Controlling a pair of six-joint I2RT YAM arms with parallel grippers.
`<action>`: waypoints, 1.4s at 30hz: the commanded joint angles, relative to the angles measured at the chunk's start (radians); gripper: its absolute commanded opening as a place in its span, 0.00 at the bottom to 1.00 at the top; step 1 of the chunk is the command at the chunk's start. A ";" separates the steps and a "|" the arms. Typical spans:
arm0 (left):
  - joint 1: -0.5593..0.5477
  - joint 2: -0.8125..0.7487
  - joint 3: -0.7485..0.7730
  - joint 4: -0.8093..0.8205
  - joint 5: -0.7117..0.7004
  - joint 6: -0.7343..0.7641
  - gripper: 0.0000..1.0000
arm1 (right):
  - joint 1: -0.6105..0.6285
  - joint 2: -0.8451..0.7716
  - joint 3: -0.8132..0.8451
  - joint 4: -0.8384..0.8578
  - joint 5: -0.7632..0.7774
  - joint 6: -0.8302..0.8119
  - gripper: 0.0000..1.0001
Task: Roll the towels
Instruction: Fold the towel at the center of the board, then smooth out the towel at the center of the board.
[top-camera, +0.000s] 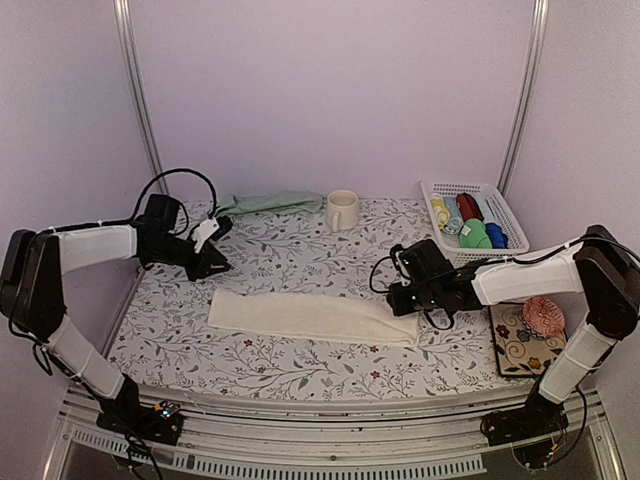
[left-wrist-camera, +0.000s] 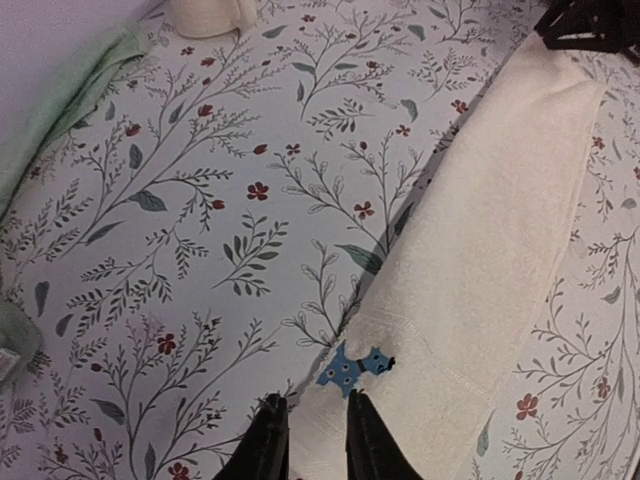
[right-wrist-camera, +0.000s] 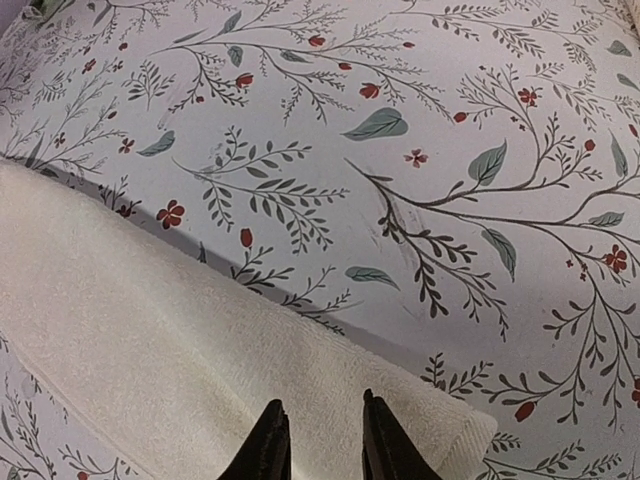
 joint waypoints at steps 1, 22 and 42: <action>-0.042 0.040 -0.006 -0.016 0.052 -0.039 0.17 | -0.040 0.038 -0.019 0.065 -0.044 0.030 0.24; -0.056 0.281 -0.053 0.188 -0.300 -0.156 0.04 | -0.068 0.147 0.027 -0.044 0.005 0.062 0.20; -0.058 0.122 -0.049 0.330 -0.498 -0.228 0.66 | -0.013 0.135 0.230 -0.246 0.258 -0.033 0.45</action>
